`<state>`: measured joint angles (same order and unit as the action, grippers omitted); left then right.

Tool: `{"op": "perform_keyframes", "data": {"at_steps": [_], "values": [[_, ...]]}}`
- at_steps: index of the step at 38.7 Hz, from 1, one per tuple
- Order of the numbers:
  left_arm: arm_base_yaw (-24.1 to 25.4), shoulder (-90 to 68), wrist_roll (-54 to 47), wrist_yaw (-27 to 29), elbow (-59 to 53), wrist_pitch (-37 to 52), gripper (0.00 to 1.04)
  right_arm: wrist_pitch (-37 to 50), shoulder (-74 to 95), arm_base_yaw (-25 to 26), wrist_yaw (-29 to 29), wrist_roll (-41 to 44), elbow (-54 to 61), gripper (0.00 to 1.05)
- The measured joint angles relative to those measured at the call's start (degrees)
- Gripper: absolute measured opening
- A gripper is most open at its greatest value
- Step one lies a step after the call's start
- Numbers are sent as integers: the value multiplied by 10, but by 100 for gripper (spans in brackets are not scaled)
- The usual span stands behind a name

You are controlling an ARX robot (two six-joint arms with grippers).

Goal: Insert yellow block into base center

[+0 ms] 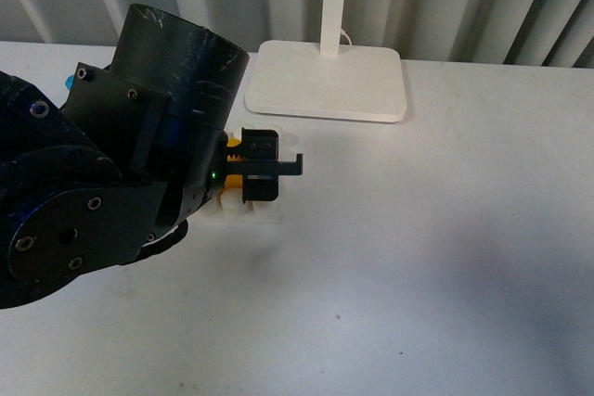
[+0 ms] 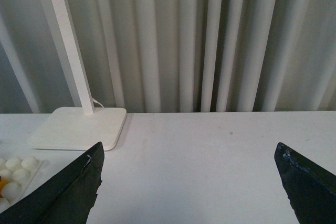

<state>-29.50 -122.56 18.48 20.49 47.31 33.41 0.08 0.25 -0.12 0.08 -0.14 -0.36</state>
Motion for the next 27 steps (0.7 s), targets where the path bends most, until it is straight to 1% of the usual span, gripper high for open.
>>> {"op": "perform_keyframes", "data": {"at_steps": [27], "values": [[-2, -16, -2, 6, 12, 3, 65, 0, 0, 0, 0, 0, 0, 95]]}}
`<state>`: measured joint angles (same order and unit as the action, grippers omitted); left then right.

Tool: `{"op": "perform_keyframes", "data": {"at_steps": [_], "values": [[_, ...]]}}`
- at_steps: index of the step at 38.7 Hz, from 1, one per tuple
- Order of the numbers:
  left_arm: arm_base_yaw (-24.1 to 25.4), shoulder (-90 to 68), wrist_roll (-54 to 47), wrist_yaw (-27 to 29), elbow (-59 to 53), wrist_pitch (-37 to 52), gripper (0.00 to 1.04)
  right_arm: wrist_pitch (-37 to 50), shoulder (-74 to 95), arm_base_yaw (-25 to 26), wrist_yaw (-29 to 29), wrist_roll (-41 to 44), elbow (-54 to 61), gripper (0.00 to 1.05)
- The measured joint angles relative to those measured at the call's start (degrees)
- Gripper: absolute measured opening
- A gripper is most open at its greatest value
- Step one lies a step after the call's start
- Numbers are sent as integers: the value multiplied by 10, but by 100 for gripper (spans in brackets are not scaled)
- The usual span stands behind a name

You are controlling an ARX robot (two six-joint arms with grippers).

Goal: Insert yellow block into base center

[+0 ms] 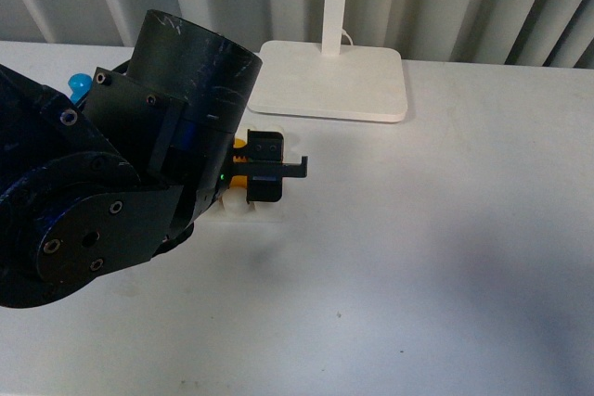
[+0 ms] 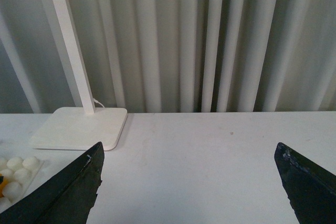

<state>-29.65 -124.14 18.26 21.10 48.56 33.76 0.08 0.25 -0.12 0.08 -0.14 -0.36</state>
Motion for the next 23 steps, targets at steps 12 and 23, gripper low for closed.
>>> {"op": "perform_keyframes", "data": {"at_steps": [12, 23], "values": [[28, 42, 16, -33, -24, 3, 98, 0, 0, 0, 0, 0, 0, 95], [76, 182, 11, -50, -106, 22, 98, 0, 0, 0, 0, 0, 0, 95]]}}
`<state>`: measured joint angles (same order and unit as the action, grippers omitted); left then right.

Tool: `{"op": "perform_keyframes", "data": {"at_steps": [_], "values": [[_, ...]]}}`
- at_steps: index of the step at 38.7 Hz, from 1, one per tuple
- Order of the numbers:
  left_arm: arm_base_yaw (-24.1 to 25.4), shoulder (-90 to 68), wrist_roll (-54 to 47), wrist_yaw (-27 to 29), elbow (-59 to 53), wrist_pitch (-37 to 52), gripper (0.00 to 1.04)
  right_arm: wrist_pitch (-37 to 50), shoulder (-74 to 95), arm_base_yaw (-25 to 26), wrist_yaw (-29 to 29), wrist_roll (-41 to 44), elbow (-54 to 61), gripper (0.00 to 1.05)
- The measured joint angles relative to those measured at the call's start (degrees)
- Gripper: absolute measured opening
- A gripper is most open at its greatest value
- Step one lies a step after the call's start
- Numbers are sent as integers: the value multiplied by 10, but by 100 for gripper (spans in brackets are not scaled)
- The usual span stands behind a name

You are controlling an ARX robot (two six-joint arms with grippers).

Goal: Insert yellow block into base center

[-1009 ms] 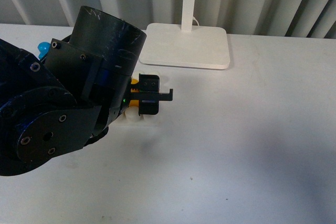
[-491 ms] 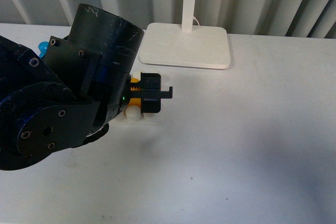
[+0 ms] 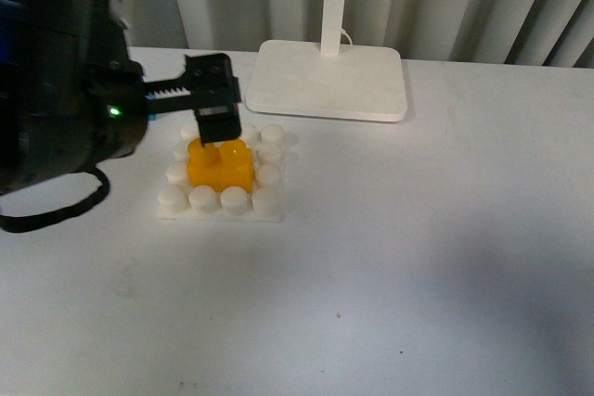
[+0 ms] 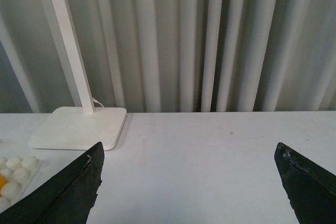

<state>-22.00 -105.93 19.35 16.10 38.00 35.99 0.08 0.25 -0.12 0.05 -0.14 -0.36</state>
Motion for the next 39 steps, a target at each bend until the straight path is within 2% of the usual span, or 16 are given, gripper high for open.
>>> {"op": "perform_keyframes", "data": {"at_steps": [6, 13, 17, 20, 27, 29, 35, 36, 39], "values": [[68, 151, -24, -46, -101, 8, 98, 0, 0, 0, 0, 0, 0, 95], [171, 347, -29, -134, -183, -45, 98, 0, 0, 0, 0, 0, 0, 95], [214, 410, -101, -155, -256, 101, 82, 0, 0, 0, 0, 0, 0, 95], [218, 444, -140, -156, -281, 141, 71, 0, 0, 0, 0, 0, 0, 95], [218, 505, -177, -160, -315, 122, 43, 0, 0, 0, 0, 0, 0, 95], [218, 527, -181, -161, -325, 109, 31, 0, 0, 0, 0, 0, 0, 95], [219, 547, -185, -161, -356, 123, 7, 0, 0, 0, 0, 0, 0, 95], [219, 555, -184, -161, -360, 115, 4, 0, 0, 0, 0, 0, 0, 95], [219, 591, -188, -161, -367, 85, 4, 0, 0, 0, 0, 0, 0, 95]]}}
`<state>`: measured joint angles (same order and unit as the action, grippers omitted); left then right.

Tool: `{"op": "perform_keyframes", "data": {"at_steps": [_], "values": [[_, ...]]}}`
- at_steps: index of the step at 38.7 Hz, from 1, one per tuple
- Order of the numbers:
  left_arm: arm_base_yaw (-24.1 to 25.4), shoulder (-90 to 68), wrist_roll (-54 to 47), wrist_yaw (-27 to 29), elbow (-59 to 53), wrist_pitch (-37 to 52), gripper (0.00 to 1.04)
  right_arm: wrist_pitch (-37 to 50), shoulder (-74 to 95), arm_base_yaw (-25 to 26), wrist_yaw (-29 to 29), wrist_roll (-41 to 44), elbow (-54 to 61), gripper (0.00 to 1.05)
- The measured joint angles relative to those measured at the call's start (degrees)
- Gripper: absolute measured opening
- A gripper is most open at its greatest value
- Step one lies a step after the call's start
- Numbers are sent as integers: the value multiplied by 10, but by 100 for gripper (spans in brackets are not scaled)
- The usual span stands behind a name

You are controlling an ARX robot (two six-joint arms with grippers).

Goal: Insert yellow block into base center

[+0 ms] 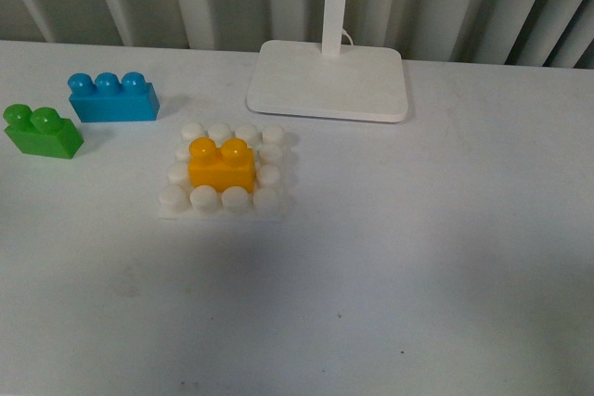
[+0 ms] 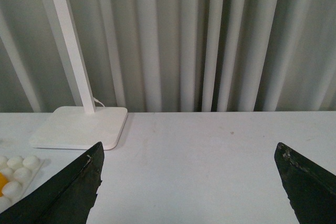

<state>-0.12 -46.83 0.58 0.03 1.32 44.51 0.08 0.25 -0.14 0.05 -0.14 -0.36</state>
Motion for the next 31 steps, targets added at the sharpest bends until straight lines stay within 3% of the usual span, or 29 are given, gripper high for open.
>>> {"op": "perform_keyframes", "data": {"at_steps": [31], "values": [[0, 286, -1, 0, -8, -261, 4, 0, 0, 0, 0, 0, 0, 95]]}}
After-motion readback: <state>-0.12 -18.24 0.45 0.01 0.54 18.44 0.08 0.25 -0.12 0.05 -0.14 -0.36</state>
